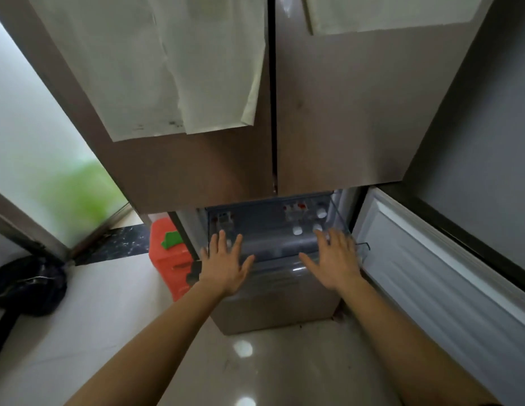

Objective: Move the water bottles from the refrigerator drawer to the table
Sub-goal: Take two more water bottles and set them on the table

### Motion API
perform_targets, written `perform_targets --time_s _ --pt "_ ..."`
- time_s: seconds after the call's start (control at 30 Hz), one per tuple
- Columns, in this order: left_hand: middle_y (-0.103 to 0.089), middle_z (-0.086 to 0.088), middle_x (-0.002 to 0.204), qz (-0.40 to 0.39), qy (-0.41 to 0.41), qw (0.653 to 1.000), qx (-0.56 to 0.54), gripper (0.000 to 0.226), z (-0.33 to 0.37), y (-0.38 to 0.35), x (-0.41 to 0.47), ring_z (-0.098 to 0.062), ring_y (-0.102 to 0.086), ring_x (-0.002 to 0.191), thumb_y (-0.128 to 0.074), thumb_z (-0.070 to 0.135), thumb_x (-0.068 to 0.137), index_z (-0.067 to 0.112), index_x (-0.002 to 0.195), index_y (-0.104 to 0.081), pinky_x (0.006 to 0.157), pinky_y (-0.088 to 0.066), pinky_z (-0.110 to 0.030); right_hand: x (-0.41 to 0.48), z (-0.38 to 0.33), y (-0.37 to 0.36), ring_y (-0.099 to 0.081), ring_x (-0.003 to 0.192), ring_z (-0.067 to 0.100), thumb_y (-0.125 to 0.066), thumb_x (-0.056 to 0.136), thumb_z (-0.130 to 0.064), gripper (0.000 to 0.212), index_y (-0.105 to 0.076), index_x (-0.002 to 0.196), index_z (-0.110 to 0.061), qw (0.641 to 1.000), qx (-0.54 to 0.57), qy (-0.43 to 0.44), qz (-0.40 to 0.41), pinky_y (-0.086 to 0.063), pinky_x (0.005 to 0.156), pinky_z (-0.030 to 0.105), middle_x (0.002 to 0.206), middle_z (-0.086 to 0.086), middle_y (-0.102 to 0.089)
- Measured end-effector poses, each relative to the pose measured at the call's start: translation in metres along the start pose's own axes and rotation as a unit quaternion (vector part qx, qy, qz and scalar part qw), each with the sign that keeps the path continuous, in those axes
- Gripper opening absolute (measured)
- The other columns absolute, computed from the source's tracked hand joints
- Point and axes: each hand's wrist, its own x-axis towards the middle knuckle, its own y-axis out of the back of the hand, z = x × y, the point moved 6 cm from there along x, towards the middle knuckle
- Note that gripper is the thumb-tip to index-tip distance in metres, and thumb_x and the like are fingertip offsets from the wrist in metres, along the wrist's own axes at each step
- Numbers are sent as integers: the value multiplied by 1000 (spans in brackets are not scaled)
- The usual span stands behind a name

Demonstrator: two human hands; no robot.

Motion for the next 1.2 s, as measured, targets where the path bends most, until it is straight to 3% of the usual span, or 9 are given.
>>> perform_targets --time_s 0.23,0.4,0.5,0.63,0.73,0.87,0.97,1.1,1.2 --pt "-19 -25 158 -88 14 995 -52 67 -7 -28 79 -40 -17 146 -29 54 102 14 155 -19 118 -19 -47 84 -15 -38 -36 137 34 -43 96 -59 64 -38 149 -23 991 16 38 -125 -39 108 46 153 15 -36" --pt "-21 -28 157 -161 51 984 -51 69 -25 -54 134 -43 -26 143 -29 53 102 11 156 -15 117 -25 -48 136 -17 -71 -46 128 36 -50 97 -50 58 -40 147 -24 981 35 34 -188 -46 99 43 148 15 -42" --pt "-22 -27 157 -186 67 980 -23 69 -37 -71 159 -42 -29 141 -28 52 103 13 157 -11 116 -27 -44 161 -18 -94 -44 130 41 -50 98 -48 63 -30 153 -25 972 44 26 -228 -44 101 45 152 19 -34" --pt "-21 -23 159 -200 62 978 3 72 -43 -93 184 -41 -26 143 -32 52 102 10 157 -10 114 -24 -39 185 -19 -127 -46 131 43 -51 95 -55 75 -22 156 -24 966 47 1 -254 -45 103 47 157 24 -24" --pt "-25 -24 157 -203 72 976 19 75 -44 -106 192 -43 -27 142 -36 52 100 8 156 -12 113 -27 -40 193 -18 -143 -48 128 42 -54 93 -53 74 -26 154 -21 964 45 -19 -263 -46 101 46 155 24 -28" --pt "-48 -24 141 -176 66 982 38 56 -46 -110 190 -39 -42 131 -47 41 97 10 144 -40 103 -39 -36 190 -22 -138 -52 122 38 -60 93 -40 58 -42 145 -21 972 8 8 -236 -48 97 40 144 21 -42" --pt "-58 -17 134 -181 26 983 30 48 -34 -99 179 -35 -52 124 -52 42 95 15 134 -54 100 -45 -35 172 -36 -130 -59 113 31 -65 89 -36 42 -60 127 -18 954 35 37 -294 -48 85 31 128 15 -59" --pt "-54 -18 133 -198 12 980 31 57 -22 -91 155 -36 -52 122 -57 53 89 17 132 -50 100 -47 -40 141 -49 -119 -62 105 26 -69 85 -26 36 -65 120 -19 930 6 64 -363 -51 83 30 119 6 -64" --pt "-43 -25 137 -158 31 985 63 52 -22 -76 141 -40 -46 123 -56 37 92 17 138 -43 98 -46 -44 128 -54 -100 -62 104 27 -66 87 -18 29 -64 116 -21 950 -37 88 -297 -53 85 33 116 7 -63"
